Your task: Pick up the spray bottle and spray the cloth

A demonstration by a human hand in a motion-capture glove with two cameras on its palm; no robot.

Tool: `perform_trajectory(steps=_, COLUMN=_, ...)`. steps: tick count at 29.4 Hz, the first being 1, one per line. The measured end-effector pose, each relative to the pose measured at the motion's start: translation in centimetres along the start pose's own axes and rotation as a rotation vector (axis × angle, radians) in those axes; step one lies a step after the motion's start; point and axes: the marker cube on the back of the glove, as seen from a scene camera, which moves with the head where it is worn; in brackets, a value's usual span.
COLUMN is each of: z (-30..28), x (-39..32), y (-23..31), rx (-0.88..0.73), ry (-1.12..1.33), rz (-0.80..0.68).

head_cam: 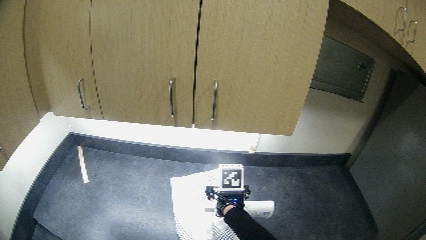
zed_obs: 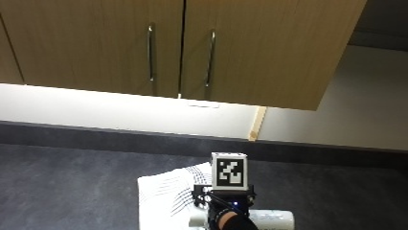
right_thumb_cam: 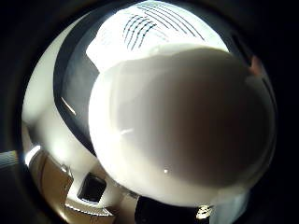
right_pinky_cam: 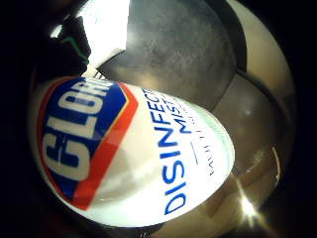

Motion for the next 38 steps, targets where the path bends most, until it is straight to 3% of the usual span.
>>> perform_trajectory(steps=10, z=-0.7, x=0.1, y=0.9, rx=0.078, ry=-0.174, rz=-0.095)
perform_trajectory(steps=18, z=-2.3, x=2.2, y=2.4, rx=0.316, ry=-0.535, rz=-0.277)
perform_trajectory(steps=26, z=-2.9, x=6.2, y=4.4, rx=0.559, ry=-1.093, rz=-0.446)
perform_trajectory(steps=32, z=-2.6, x=8.4, y=7.0, rx=0.628, ry=-1.476, rz=-0.507)
perform_trajectory(steps=38, z=-2.1, x=9.6, y=7.1, rx=0.672, ry=-1.581, rz=-0.488)
